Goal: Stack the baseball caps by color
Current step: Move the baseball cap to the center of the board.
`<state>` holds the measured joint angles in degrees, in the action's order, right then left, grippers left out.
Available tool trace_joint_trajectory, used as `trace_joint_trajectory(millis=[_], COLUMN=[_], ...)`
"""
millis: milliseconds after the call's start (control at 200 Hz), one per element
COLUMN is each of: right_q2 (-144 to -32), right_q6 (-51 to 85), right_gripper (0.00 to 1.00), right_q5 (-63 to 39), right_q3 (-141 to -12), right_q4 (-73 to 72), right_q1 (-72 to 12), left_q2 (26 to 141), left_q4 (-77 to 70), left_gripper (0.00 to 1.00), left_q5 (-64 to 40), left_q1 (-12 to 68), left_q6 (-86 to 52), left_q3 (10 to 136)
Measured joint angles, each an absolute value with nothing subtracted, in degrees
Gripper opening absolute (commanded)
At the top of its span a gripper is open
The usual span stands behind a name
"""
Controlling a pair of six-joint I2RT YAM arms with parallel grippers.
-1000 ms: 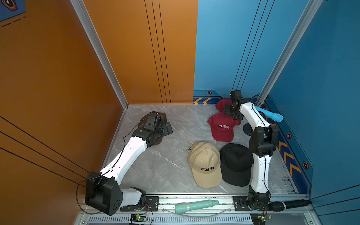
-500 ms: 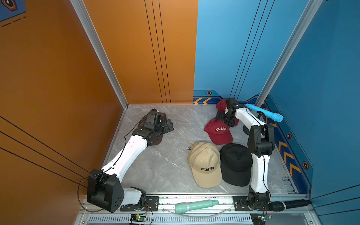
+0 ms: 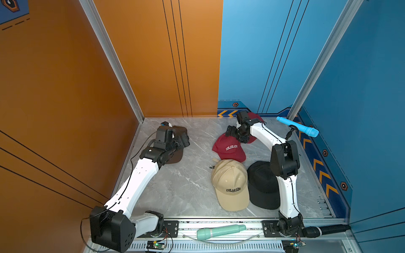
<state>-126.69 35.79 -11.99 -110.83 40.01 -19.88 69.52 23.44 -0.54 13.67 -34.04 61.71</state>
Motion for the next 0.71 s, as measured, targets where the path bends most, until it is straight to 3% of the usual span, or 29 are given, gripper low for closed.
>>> trace_joint_trajectory(millis=[265, 706], right_q2=[-126.85, -119.77], right_q6=[35.86, 29.74], right_gripper=[1.00, 1.00], right_q5=[-11.79, -10.33], right_q3=[-114.34, -98.89], right_q4=[40.16, 43.40], right_q1=[-20.53, -14.94], left_q2=[66.15, 63.16], left_q4=[23.75, 24.67], left_gripper=[0.98, 0.98], left_q5=[-1.50, -4.54], left_q1=[10.72, 7.75], left_q6=[-33.98, -33.89], left_q3=[59.07, 55.27])
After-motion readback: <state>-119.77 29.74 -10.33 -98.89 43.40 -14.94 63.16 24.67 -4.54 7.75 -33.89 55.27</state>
